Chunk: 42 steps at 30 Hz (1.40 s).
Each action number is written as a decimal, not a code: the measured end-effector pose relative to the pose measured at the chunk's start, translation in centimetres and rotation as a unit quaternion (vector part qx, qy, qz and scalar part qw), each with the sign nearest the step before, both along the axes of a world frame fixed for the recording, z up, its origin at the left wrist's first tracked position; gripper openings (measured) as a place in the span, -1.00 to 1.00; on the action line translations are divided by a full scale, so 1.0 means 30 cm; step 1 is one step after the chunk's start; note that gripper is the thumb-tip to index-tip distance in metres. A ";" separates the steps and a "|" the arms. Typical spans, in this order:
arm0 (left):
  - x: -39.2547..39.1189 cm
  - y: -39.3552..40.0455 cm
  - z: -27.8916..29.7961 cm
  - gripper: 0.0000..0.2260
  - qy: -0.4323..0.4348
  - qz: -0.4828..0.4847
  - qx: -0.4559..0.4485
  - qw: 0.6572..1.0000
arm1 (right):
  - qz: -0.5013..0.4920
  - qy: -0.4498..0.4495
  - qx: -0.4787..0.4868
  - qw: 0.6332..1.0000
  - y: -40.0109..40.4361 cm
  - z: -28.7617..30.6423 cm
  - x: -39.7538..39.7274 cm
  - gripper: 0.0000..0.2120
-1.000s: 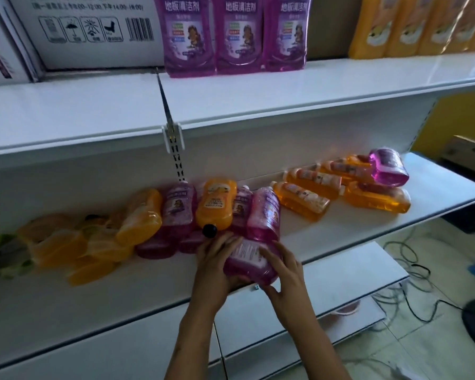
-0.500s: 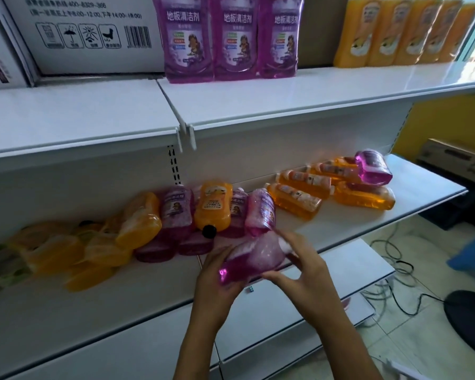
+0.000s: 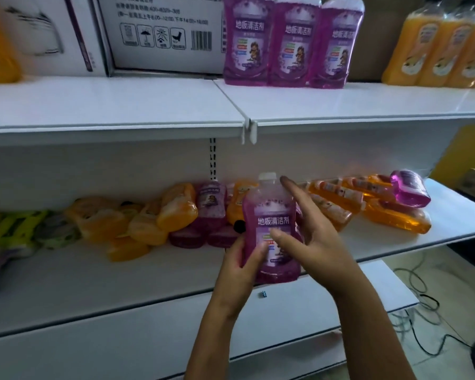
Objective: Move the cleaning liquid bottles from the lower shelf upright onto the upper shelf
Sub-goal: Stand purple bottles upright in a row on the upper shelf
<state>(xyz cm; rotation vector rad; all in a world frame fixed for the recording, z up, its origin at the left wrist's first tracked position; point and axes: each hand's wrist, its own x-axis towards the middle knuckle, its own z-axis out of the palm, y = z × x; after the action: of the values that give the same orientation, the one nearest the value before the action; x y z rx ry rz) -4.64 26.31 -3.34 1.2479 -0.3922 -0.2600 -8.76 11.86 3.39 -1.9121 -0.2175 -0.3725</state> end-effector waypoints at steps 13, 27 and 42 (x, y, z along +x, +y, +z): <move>-0.030 -0.002 -0.030 -0.69 0.001 -0.087 0.072 0.994 | -0.093 0.104 0.149 0.979 -0.072 -0.063 -0.023 -0.38; -0.053 -0.187 0.056 -0.45 -0.063 -0.155 0.022 0.986 | -0.250 -0.001 0.159 0.955 -0.184 -0.030 -0.111 -0.35; -0.042 -0.545 0.144 -0.45 -0.133 -0.146 0.048 0.979 | -0.239 -0.058 0.184 0.952 -0.540 0.026 -0.144 -0.38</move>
<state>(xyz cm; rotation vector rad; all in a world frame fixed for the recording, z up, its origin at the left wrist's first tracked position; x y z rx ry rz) -5.91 9.96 0.99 1.3241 -0.8047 -0.3660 -13.07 -4.33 4.16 -1.5559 0.2356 -0.7928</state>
